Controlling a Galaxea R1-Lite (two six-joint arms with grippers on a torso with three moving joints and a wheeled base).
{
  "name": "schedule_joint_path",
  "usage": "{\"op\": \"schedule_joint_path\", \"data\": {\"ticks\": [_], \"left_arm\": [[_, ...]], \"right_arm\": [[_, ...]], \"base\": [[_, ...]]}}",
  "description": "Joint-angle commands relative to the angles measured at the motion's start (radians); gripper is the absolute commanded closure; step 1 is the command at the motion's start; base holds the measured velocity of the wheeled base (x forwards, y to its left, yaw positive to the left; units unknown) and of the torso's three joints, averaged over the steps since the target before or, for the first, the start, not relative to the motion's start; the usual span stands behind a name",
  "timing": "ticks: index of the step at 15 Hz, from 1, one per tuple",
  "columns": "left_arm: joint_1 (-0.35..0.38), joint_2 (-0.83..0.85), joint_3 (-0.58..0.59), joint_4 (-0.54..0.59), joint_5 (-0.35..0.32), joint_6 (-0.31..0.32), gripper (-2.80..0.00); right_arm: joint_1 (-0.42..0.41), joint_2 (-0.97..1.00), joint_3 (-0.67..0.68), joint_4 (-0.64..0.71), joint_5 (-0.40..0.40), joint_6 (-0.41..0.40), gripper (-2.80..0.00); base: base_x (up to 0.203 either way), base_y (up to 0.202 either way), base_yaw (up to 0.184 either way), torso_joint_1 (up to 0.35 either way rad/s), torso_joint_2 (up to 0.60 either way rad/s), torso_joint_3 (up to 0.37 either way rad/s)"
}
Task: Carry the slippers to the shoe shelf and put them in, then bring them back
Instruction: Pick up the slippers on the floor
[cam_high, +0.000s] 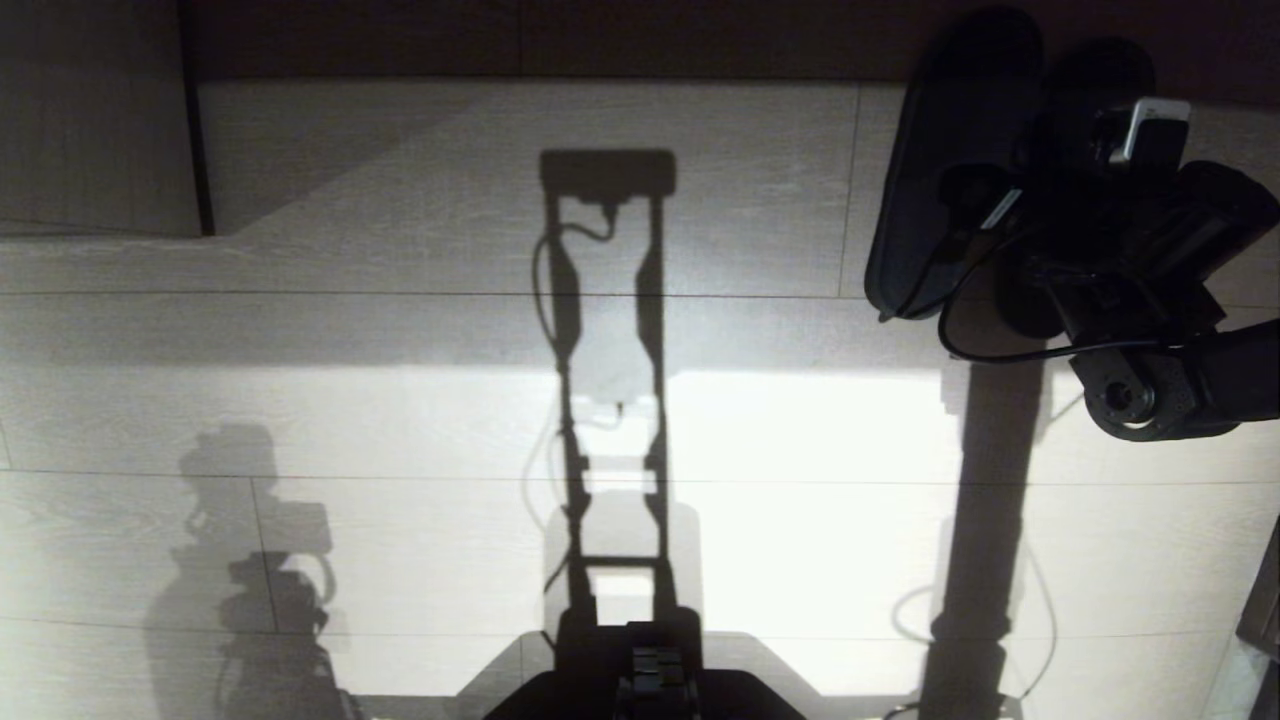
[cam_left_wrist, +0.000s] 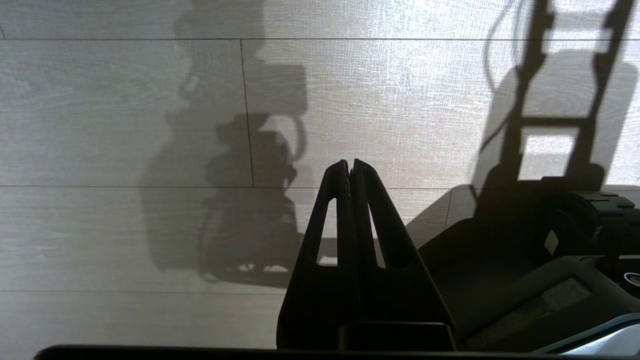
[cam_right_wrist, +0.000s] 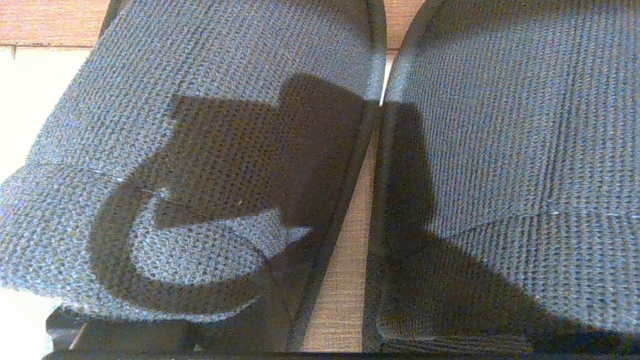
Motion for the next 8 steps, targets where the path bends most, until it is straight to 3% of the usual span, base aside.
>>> {"op": "schedule_joint_path", "data": {"ticks": [1,2,3,8], "left_arm": [[0.000,0.000,0.000,-0.001,0.000,-0.001,0.00],[0.000,0.000,0.000,-0.001,0.000,-0.001,0.00],[0.000,0.000,0.000,-0.001,0.000,-0.001,0.00],[0.000,0.000,0.000,-0.001,0.000,-0.001,0.00]], "right_arm": [[0.000,-0.002,0.000,-0.007,0.000,0.001,-2.80],[0.000,-0.002,0.002,-0.008,-0.002,0.001,-2.80],[0.000,-0.002,0.002,-0.008,-0.002,0.001,0.00],[0.000,-0.008,0.003,-0.008,0.000,0.001,0.00]], "base": [[0.000,0.000,0.000,0.000,0.00,0.000],[0.000,0.000,0.000,0.000,0.00,0.000],[0.000,0.000,0.000,0.000,0.00,0.000],[0.000,0.000,0.000,0.000,0.00,0.000]]}}
